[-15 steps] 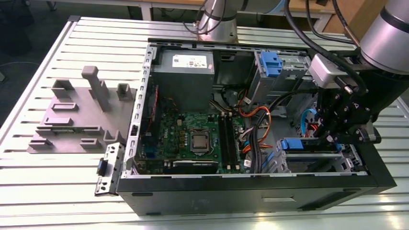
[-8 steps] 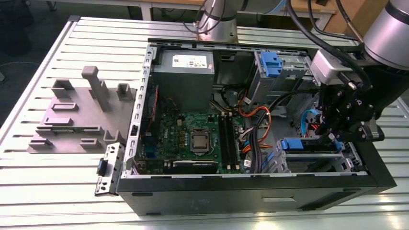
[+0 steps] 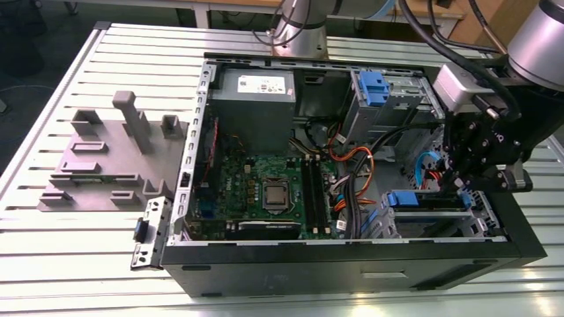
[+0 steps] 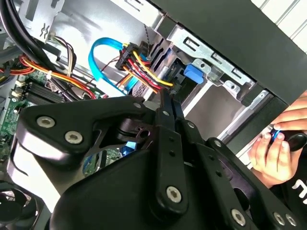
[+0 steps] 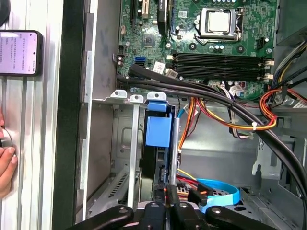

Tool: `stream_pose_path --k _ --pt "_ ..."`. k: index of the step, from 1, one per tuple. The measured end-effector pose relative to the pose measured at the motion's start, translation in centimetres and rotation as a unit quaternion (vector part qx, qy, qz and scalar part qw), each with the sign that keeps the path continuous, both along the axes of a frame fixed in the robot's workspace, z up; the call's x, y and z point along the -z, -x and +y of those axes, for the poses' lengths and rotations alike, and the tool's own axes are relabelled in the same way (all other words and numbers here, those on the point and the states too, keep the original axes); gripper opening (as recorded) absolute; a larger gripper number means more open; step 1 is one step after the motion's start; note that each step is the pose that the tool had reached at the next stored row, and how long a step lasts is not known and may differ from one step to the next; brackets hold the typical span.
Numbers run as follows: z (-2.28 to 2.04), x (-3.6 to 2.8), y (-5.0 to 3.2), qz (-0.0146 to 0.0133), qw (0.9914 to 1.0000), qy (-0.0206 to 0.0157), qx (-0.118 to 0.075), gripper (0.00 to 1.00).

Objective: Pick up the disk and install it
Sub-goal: 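Insert the first disk wire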

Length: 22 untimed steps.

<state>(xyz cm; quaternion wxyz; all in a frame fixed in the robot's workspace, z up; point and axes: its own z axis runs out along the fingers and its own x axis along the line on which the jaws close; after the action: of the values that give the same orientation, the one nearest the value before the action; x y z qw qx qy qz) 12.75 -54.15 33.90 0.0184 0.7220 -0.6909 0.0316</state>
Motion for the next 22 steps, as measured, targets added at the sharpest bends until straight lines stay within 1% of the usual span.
stream_pose_path --k 6,13,18,22 --pt "-0.11 0.26 -0.1 0.0 1.0 0.0001 0.0 0.16" --pt "-0.11 0.44 -0.36 0.0 1.0 -0.0003 0.0 0.16" --pt "-0.11 0.56 -0.46 0.0 1.0 -0.0015 0.0 0.16" --pt "-0.12 0.66 -0.54 0.0 0.99999 -0.0037 0.0 0.16"
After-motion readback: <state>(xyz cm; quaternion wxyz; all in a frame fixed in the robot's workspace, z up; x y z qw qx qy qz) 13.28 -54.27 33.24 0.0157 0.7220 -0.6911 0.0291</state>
